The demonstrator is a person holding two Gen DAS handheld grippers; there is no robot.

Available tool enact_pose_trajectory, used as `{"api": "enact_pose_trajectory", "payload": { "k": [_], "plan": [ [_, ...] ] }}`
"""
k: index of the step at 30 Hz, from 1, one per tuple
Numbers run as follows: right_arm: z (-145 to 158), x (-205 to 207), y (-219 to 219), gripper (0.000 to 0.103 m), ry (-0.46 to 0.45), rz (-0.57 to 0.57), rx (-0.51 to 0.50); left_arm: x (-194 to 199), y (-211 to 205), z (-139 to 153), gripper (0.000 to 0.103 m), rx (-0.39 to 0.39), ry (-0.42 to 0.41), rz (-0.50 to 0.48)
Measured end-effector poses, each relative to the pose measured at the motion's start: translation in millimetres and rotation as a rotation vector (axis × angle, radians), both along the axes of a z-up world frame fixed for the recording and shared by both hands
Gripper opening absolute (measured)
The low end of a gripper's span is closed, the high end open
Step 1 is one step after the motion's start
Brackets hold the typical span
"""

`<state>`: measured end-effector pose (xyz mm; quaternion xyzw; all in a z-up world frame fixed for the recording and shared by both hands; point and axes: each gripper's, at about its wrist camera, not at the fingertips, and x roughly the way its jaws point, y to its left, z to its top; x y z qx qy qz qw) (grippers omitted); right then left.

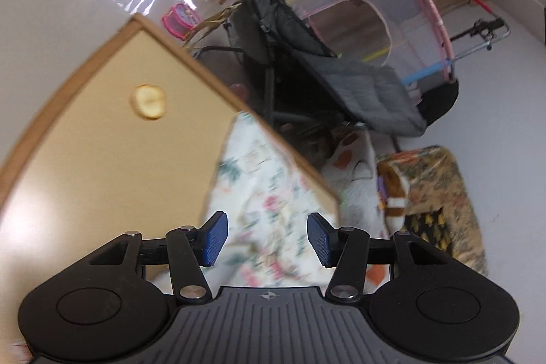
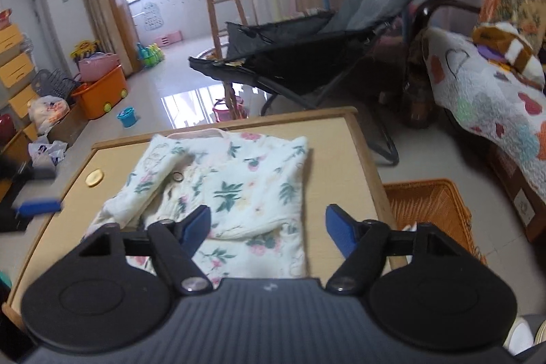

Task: Fold clothes
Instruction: 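Open the left gripper to release the folded side edge, then close the right gripper on the shirt's other side edge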

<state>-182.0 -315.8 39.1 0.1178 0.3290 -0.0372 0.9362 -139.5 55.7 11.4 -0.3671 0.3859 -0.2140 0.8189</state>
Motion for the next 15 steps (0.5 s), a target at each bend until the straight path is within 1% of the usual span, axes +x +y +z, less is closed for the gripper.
{"api": "enact_pose_trajectory", "payload": {
  "k": [1, 3, 5, 7, 9, 10, 12, 13, 15],
  "plan": [
    [-2, 3, -3, 0.070, 0.008, -0.008, 0.007, -4, 4, -4, 0.054, -0.003, -0.001, 0.001],
    [-4, 13, -7, 0.064, 0.030, -0.024, 0.007, -12, 13, -13, 0.054, -0.011, -0.001, 0.026],
    [-8, 24, -10, 0.058, 0.052, -0.049, 0.008, -17, 20, -24, 0.054, -0.048, 0.017, 0.063],
    [-11, 36, -13, 0.055, 0.067, -0.072, 0.039, -16, 21, -33, 0.054, -0.073, 0.038, 0.065],
    [-14, 48, -13, 0.052, 0.078, -0.086, 0.057, -15, 21, -37, 0.054, -0.067, 0.034, 0.080],
    [-15, 53, -11, 0.050, 0.089, -0.086, 0.049, -15, 22, -38, 0.054, -0.069, 0.028, 0.085],
    [-18, 63, -7, 0.045, 0.110, -0.088, 0.032, -15, 25, -39, 0.054, -0.091, 0.021, 0.100],
    [-20, 67, -5, 0.041, 0.124, -0.089, 0.024, -15, 26, -39, 0.054, -0.106, 0.023, 0.104],
    [-23, 73, -3, 0.040, 0.138, -0.098, 0.017, -13, 29, -42, 0.054, -0.130, 0.028, 0.113]
  ]
}}
